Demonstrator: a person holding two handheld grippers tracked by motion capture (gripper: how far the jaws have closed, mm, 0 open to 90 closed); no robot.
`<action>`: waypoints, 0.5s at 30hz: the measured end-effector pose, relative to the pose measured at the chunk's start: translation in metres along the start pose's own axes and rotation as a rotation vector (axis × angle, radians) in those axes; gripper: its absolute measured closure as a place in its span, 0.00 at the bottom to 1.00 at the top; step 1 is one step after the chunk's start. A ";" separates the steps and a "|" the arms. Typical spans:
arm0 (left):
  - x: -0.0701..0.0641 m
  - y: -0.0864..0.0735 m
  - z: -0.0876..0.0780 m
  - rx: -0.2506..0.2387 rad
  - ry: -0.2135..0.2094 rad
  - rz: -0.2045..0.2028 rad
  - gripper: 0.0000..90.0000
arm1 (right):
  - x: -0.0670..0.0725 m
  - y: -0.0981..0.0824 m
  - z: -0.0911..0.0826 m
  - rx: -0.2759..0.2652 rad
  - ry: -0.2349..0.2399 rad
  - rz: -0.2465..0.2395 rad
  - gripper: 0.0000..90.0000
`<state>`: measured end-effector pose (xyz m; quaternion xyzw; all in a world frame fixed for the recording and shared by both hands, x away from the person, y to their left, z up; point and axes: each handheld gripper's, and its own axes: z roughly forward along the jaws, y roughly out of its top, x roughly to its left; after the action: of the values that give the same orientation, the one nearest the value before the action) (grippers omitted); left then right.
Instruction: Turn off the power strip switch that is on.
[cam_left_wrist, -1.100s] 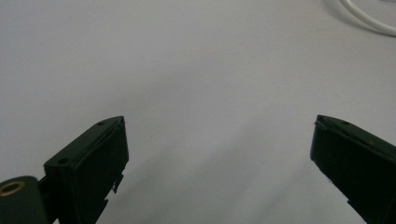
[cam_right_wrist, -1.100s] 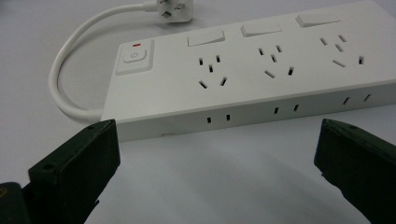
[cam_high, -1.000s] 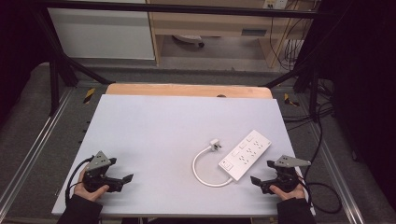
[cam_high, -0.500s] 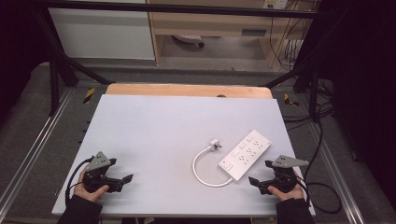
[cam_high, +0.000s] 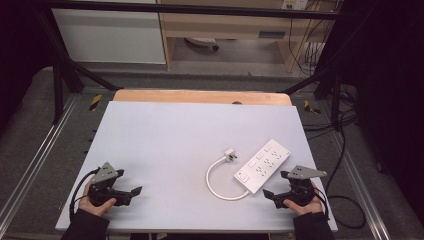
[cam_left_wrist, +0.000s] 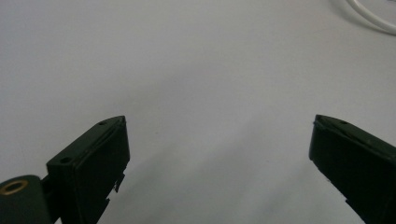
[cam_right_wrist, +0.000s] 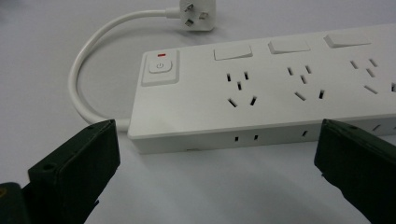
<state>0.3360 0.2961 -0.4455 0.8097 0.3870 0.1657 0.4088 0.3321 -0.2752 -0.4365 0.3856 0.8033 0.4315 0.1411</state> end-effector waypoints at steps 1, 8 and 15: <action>0.000 0.000 0.000 0.000 0.000 0.000 0.05 | 0.000 0.000 0.000 0.000 0.000 0.000 0.01; 0.000 0.000 0.000 0.001 0.000 -0.001 0.05 | 0.002 0.002 0.001 0.001 -0.006 -0.008 0.01; 0.000 0.000 0.000 -0.002 0.002 -0.002 0.05 | 0.007 0.009 0.003 0.003 -0.033 -0.012 0.01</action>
<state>0.3361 0.2961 -0.4453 0.8087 0.3880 0.1666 0.4095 0.3337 -0.2651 -0.4308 0.3881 0.8036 0.4232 0.1565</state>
